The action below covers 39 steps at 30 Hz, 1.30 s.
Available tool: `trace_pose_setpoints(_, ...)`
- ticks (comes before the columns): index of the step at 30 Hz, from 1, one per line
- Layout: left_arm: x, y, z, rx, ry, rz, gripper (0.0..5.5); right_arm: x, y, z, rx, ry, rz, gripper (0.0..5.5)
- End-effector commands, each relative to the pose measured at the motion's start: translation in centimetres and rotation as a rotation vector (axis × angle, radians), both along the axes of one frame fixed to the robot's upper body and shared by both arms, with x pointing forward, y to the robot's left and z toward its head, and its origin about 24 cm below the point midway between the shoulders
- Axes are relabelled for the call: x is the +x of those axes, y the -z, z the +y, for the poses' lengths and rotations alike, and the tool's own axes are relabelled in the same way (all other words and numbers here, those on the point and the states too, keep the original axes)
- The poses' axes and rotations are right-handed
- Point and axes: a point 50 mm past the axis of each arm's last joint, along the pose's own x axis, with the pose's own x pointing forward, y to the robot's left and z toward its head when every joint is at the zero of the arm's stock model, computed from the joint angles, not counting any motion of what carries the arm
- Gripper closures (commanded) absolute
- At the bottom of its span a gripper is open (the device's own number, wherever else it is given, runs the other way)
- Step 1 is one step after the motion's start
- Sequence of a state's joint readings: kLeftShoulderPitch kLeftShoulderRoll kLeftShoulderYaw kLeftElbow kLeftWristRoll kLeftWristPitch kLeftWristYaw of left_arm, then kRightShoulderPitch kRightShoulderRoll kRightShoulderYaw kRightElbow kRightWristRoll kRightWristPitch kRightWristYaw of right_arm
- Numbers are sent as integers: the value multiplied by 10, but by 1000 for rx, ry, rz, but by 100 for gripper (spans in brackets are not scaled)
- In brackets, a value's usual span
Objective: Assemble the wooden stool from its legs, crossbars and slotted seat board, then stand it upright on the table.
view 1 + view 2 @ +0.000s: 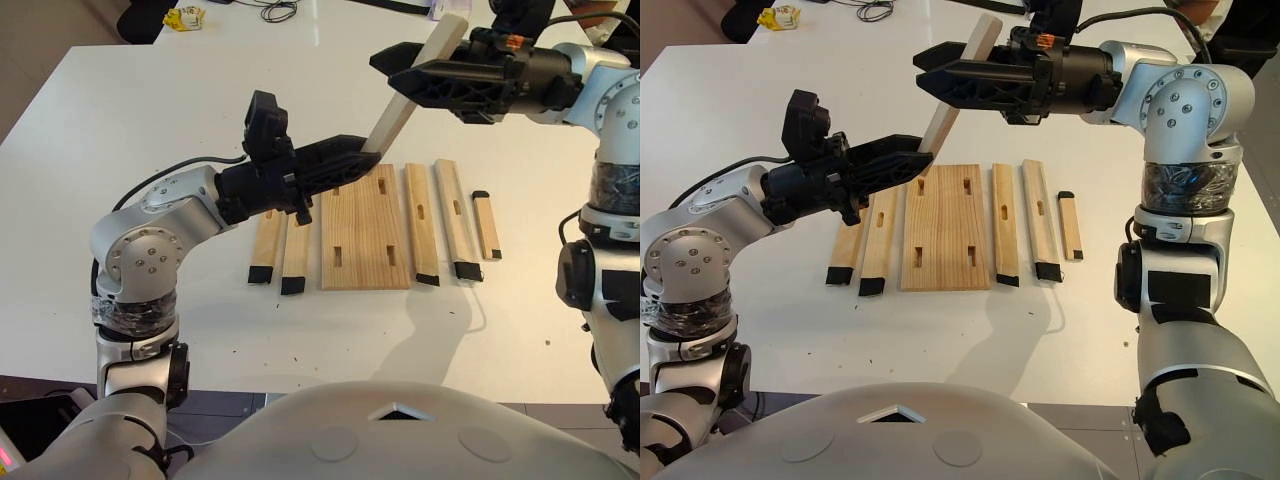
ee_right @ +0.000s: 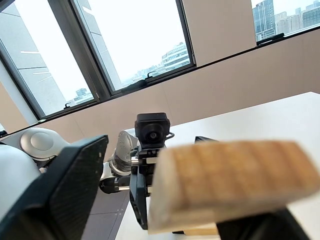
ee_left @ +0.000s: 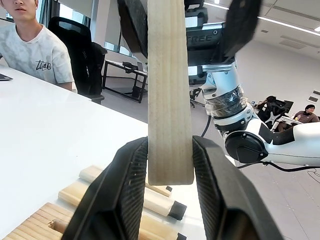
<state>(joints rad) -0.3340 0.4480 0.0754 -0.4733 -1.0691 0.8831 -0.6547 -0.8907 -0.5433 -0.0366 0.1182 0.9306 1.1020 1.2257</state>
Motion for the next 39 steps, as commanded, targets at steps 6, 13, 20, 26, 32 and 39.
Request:
trace_pose_setpoints(6,-1,-10,-4,-11,12,-32,414,2,1,-2,-41,13,-41,311)
trace_pose_setpoints(13,-1,-12,-5,-16,17,-35,414,2,3,-3,-53,17,-46,311)
trace_pose_setpoints(20,-1,-11,-5,-21,4,-31,414,6,2,-7,-68,34,-51,311)
trace_pose_setpoints(26,0,-11,-6,-29,-14,-30,414,5,2,-8,-68,26,-57,311)
trace_pose_setpoints(32,1,-11,-7,-29,-23,-30,414,3,0,-6,-55,4,-59,329)
trace_pose_setpoints(39,-2,-7,-10,-15,-9,-23,414,2,-3,-3,-48,-13,-62,415)
